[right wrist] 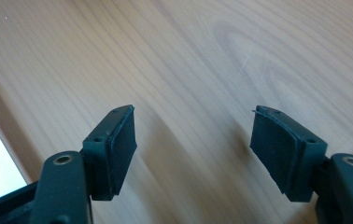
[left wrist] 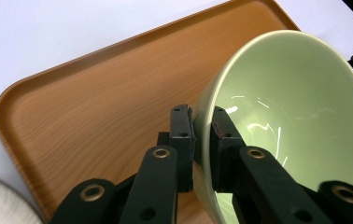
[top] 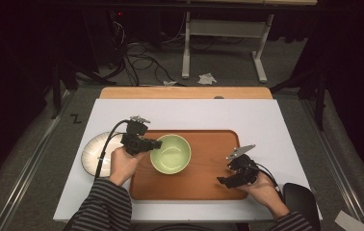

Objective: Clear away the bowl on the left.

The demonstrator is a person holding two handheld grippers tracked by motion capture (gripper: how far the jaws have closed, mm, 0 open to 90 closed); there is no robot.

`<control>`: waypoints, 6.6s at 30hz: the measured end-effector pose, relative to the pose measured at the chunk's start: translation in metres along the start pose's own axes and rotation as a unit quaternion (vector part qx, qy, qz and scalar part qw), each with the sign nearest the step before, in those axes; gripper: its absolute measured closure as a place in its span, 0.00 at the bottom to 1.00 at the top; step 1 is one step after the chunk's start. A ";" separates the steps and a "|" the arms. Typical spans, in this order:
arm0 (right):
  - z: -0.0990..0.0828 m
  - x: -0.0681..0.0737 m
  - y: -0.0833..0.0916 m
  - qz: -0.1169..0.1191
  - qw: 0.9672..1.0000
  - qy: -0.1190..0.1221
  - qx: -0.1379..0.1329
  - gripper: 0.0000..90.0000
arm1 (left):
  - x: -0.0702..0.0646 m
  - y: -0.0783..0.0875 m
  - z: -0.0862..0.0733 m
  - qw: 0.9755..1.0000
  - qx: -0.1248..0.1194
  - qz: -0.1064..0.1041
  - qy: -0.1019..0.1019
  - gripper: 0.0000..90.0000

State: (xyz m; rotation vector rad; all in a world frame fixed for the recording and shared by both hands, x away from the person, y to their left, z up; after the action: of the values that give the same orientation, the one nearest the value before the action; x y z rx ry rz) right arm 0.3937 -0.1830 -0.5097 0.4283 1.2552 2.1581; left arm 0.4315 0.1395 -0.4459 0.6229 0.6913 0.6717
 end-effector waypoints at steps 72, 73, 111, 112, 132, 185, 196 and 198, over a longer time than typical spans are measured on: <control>0.000 0.000 0.000 0.003 1.000 0.002 0.000 0.36 | -0.005 -0.074 0.017 1.000 0.029 0.001 0.007 0.59; 0.000 0.000 0.000 0.003 1.000 0.004 0.000 0.36 | -0.006 -0.072 0.017 1.000 0.029 0.001 0.001 0.57; 0.001 0.001 0.000 0.004 1.000 0.005 0.000 0.36 | -0.005 -0.009 0.003 1.000 -0.010 0.015 -0.025 0.51; 0.001 0.001 -0.001 0.004 1.000 0.004 0.001 0.36 | -0.004 -0.008 0.002 1.000 -0.011 0.015 -0.025 0.51; 0.001 0.001 -0.001 0.004 1.000 0.005 0.001 0.36 | 0.004 0.011 -0.012 0.999 -0.022 0.018 -0.014 0.50; 0.001 0.001 0.000 0.004 1.000 0.004 -0.001 0.36 | 0.003 0.023 -0.063 0.999 -0.013 0.039 -0.009 0.49; 0.001 0.001 0.000 0.005 1.000 0.004 -0.001 0.36 | -0.001 0.019 -0.071 0.999 -0.005 0.038 -0.014 0.48; 0.001 0.001 0.000 0.005 1.000 0.004 -0.001 0.36 | -0.002 0.018 -0.072 0.999 -0.003 0.037 -0.016 0.48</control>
State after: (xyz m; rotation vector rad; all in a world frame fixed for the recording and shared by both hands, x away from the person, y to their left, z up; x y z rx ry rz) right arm 0.3934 -0.1814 -0.5093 0.4268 1.2576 2.1706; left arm 0.3711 0.1696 -0.4765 0.6545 0.6382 0.7304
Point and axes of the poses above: each handheld gripper's, and its own axes: y roughly backward along the jaws, z roughly out of its top, x roughly to its left, the point moved 3 cm from there along -y, roughly forward along the jaws, and after that the axes turned 4 degrees about -z, right-handed, at the moved point
